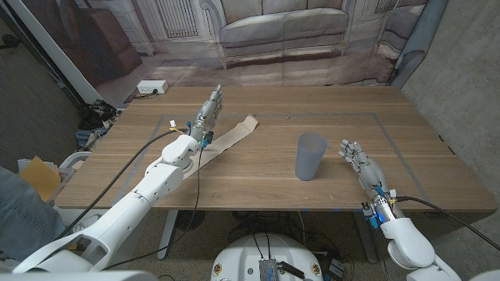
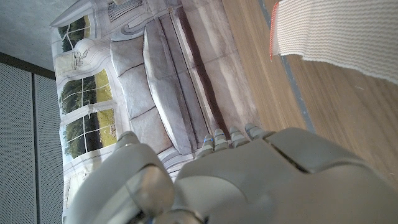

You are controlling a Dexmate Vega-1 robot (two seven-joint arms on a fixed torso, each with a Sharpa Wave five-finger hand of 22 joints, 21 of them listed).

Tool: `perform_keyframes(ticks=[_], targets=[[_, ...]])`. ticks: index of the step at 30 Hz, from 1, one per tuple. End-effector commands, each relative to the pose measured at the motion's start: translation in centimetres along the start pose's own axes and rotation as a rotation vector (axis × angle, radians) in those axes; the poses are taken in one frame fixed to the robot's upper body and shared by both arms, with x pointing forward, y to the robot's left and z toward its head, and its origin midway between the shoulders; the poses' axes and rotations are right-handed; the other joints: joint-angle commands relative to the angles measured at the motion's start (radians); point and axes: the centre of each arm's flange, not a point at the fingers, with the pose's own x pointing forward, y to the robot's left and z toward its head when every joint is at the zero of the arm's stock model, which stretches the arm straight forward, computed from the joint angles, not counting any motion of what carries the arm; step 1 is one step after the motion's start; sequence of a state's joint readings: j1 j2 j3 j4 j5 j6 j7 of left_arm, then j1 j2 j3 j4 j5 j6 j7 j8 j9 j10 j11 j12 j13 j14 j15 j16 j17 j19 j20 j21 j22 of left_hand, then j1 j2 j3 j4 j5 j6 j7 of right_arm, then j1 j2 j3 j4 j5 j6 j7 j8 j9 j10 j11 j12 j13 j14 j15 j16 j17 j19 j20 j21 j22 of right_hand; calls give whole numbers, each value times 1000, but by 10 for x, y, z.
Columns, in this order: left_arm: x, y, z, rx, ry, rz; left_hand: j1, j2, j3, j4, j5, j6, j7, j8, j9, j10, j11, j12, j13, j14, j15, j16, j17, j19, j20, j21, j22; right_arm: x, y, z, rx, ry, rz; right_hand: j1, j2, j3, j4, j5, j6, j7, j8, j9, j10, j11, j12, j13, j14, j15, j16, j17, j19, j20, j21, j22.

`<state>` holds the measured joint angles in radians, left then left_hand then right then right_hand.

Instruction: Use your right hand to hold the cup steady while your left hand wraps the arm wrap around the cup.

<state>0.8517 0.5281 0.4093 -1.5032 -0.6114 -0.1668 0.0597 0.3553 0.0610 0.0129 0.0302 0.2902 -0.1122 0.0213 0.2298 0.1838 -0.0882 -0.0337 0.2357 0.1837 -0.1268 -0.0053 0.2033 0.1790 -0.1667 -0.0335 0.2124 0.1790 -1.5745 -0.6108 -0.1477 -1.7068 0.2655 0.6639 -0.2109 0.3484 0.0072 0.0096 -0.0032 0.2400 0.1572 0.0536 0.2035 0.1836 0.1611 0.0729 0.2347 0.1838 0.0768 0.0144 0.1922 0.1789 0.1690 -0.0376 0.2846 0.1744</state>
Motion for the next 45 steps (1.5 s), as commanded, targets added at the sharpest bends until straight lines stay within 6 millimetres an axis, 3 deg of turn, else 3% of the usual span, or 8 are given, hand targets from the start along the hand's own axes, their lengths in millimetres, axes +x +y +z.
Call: perform_keyframes(ticks=[1,13,17,21,30,36,45], targets=[[6,-6,4,7,0,-15,2,-8,-3,-5,0,4,1,-5,3,5,-1,-2,4,3,-6,-2,4,-84,-10,-2,4,-13,14,-7,-123,-9,1,38,-12,4,-24,9,0,-13,1,6,-3,-22,-6,4,1,-10,-4,2,12,-44,-9,2],[8,-7,7,9,-5,-22,3,-7,-5,-5,-3,5,1,-7,3,7,-3,-4,4,4,-5,-4,4,-85,-4,-3,5,-18,23,-21,-236,-3,-24,75,-36,2,-52,22,-18,-29,-5,6,-16,-39,-13,5,-7,-23,-7,2,8,-49,-23,2],[6,-6,8,8,-6,-23,3,-6,-5,-5,-3,5,0,-8,3,8,-4,-4,4,4,-6,-4,5,-87,-3,-4,5,-18,25,-24,-286,-6,-24,110,-45,6,-75,38,-16,-48,-2,7,-8,-67,-11,5,-3,-38,-5,2,13,-58,-31,3],[5,-5,8,5,-6,-22,3,-6,-6,-5,-4,6,0,-8,3,8,-4,-5,5,4,-7,-4,5,-88,-3,-4,5,-17,28,-26,-336,2,-7,127,-48,9,-85,46,-16,-53,-2,7,-12,-77,-13,4,-1,-45,-5,2,15,-63,-34,3],[3,-4,8,2,-9,-20,4,-5,-7,-4,-6,8,-1,-9,3,9,-4,-7,5,6,-6,-5,5,-88,-1,-5,5,-10,32,-20,-503,16,47,213,-58,21,-129,86,-99,-58,-20,9,-97,-72,-42,4,-57,-35,-17,3,-21,-56,-69,5],[2,-2,6,-5,-6,-17,4,-4,-8,-4,-8,9,0,-11,3,11,-5,-7,5,8,-5,-5,5,-90,3,-5,5,-5,36,-19,-603,20,77,231,-63,19,-134,100,-142,-59,-24,9,-141,-63,-49,4,-91,-30,-19,4,-49,-53,-84,6],[3,-1,5,-12,-8,-18,4,-3,-10,-3,-10,13,-3,-11,3,14,-5,-8,5,10,-6,-5,5,-91,8,-6,6,3,37,-21,-664,32,90,233,-65,16,-133,105,-155,-57,-23,9,-157,-54,-49,4,-110,-24,-20,5,-64,-50,-90,7]])
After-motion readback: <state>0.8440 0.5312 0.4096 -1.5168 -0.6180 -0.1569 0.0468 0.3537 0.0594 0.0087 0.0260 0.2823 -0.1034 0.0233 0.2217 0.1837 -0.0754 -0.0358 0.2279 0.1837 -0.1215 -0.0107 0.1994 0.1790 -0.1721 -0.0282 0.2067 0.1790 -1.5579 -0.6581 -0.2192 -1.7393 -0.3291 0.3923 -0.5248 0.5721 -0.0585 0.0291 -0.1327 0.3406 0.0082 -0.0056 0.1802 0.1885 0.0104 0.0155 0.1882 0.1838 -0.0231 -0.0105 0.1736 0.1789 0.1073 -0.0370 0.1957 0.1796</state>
